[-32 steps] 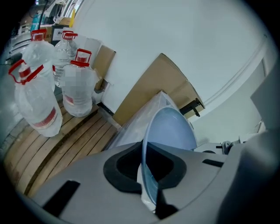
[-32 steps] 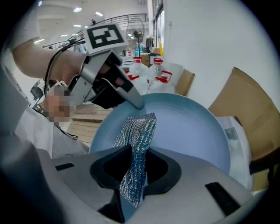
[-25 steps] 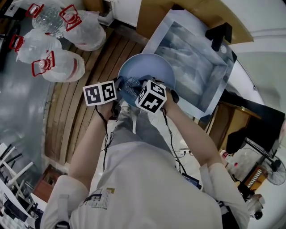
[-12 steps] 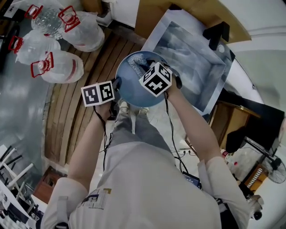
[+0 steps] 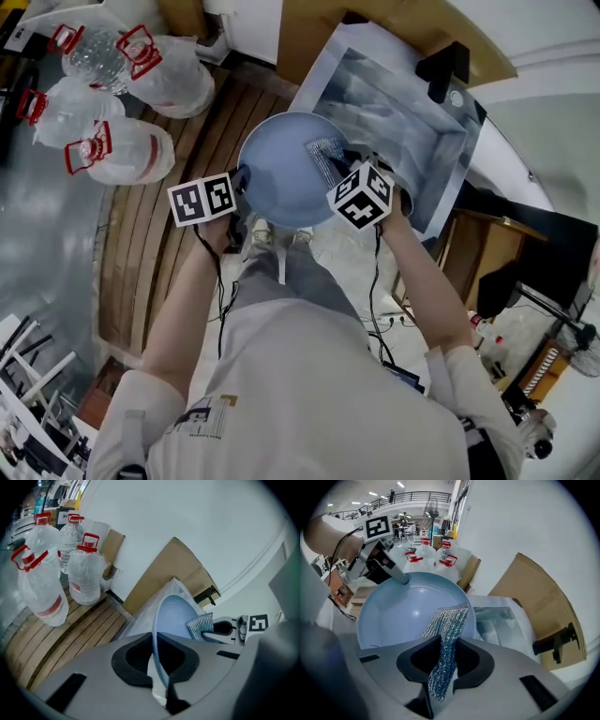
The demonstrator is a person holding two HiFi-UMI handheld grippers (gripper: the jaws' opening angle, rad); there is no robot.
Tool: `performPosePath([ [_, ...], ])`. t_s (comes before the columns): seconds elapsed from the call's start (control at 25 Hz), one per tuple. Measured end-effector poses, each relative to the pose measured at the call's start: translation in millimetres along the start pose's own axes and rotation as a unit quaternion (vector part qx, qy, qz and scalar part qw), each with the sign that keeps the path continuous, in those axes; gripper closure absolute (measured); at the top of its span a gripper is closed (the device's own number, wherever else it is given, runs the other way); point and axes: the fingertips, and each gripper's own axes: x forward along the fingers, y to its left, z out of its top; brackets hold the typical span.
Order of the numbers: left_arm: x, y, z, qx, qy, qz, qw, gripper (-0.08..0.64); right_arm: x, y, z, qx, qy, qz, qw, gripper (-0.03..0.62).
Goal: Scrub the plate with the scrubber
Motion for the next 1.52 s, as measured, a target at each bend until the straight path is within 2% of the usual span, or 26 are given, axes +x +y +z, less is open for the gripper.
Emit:
performPosePath([
  [0.2, 2, -1, 3, 0.005, 0.002, -0.003, 1.0, 0.532, 1, 68, 12, -0.008, -0.023, 0.077, 0.997, 0.486],
  [0.36, 1, -1, 0, 0.004, 0.004, -0.002, 1.0, 0.532, 10, 97, 38, -0.042, -0.046, 0.092, 0.994, 0.485],
  [0.48, 1, 0, -1, 0.006, 0.004, -0.002, 1.0, 0.532, 21, 102, 59, -0.056, -0.054, 0.102, 0.992, 0.483],
  [0.72, -2, 1, -2, 0.001, -0.002, -0.003, 1.0, 0.534, 41, 84, 86, -0.119, -0.028, 0.054, 0.991, 0.48],
  [0.92, -3, 1, -2, -0.014, -0.004, -0.004, 0.9999, 0.532, 56, 27, 99, -0.074, -0.043, 0.0, 0.996, 0.483],
  [1.08, -3, 1, -2, -0.024, -0.011, -0.001, 0.9997, 0.532, 55, -20, 76, -0.091, 0.004, -0.062, 0.994, 0.485],
  [1.2, -3, 0, -2, -0.027, -0.014, 0.001, 0.9995, 0.532, 44, -42, 47, -0.095, 0.038, -0.085, 0.991, 0.486],
  [1.32, -3, -1, -2, -0.027, -0.012, 0.001, 0.9996, 0.532, 28, -37, 22, -0.089, 0.073, -0.063, 0.991, 0.486],
  [1.52, -4, 3, -1, -0.042, -0.016, 0.003, 0.999, 0.532, 5, 17, 7, -0.07, 0.105, 0.037, 0.991, 0.489],
])
